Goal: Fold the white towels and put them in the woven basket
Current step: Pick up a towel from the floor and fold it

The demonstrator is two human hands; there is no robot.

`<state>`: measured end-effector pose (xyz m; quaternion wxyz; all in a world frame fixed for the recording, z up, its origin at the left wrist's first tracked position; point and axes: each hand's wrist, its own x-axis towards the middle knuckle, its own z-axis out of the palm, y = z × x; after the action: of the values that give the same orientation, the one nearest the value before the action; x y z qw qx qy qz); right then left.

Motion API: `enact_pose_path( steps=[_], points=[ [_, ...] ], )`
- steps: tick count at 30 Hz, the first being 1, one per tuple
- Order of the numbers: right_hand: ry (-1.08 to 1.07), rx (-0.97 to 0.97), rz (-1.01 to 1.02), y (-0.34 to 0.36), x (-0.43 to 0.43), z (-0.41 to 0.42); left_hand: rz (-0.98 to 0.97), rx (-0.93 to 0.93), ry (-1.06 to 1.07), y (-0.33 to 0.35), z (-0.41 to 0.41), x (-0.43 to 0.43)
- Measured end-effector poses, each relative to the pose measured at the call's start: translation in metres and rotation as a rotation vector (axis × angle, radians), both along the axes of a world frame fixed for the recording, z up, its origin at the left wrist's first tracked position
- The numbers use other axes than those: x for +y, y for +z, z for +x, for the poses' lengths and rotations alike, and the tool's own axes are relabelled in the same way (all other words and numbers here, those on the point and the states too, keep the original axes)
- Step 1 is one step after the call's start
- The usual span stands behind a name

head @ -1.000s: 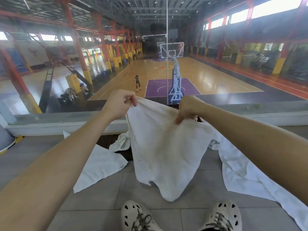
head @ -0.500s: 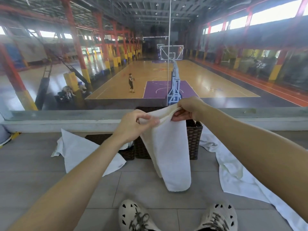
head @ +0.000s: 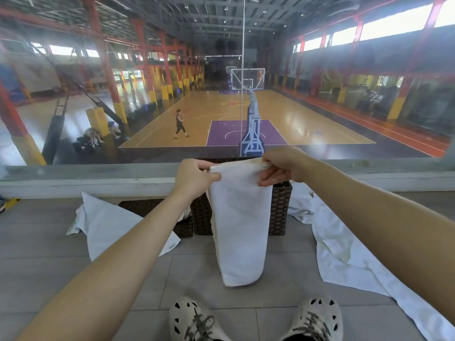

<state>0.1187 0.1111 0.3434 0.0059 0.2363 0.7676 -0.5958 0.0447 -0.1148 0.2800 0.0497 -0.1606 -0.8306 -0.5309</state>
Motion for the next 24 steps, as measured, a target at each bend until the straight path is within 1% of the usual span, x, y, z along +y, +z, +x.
enact_pose_path(
  steps=[2, 3, 4, 5, 6, 7, 8, 10, 11, 13, 15, 17, 19, 22, 24],
  points=[
    [0.006, -0.012, 0.068, 0.002, 0.006, 0.005, -0.005, -0.015, 0.012, 0.007, -0.002, 0.001],
    [0.019, -0.014, 0.170, 0.004, 0.007, 0.008, -0.013, -0.014, 0.021, 0.011, -0.003, 0.001],
    [0.051, -0.010, 0.353, 0.005, 0.008, 0.009, -0.021, -0.005, 0.024, 0.015, -0.003, 0.001],
    [0.112, 0.002, 0.573, 0.005, 0.006, 0.010, -0.036, 0.009, 0.013, 0.019, -0.004, 0.001],
    [0.192, 0.027, 0.750, 0.003, -0.001, 0.010, -0.064, 0.030, -0.006, 0.022, -0.004, 0.002],
    [0.279, 0.042, 0.861, -0.001, -0.009, 0.010, -0.108, 0.056, -0.030, 0.025, -0.001, 0.003],
    [0.354, 0.044, 0.905, -0.006, -0.018, 0.008, -0.161, 0.088, -0.060, 0.029, 0.002, 0.005],
    [0.436, 0.081, 0.908, -0.018, -0.031, 0.000, -0.255, 0.155, -0.137, 0.037, 0.008, 0.005],
    [0.434, 0.127, 0.899, -0.022, -0.035, -0.006, -0.269, 0.185, -0.169, 0.041, 0.010, 0.003],
    [0.413, 0.242, 0.903, -0.024, -0.038, -0.015, -0.222, 0.194, -0.214, 0.045, 0.008, -0.008],
    [0.436, 0.322, 0.890, -0.020, -0.037, -0.017, -0.162, 0.113, -0.280, 0.041, 0.003, -0.023],
    [0.492, 0.372, 0.906, -0.016, -0.036, -0.016, -0.228, 0.023, -0.315, 0.025, 0.000, -0.032],
    [0.540, 0.349, 0.968, -0.014, -0.031, -0.018, -0.292, -0.048, -0.269, 0.004, -0.004, -0.033],
    [0.572, 0.326, 1.042, -0.004, -0.025, -0.015, -0.120, -0.109, -0.234, -0.014, -0.006, -0.026],
    [0.602, 0.320, 0.994, 0.001, -0.024, -0.011, -0.042, -0.115, -0.260, -0.018, -0.009, -0.018]
  ],
)
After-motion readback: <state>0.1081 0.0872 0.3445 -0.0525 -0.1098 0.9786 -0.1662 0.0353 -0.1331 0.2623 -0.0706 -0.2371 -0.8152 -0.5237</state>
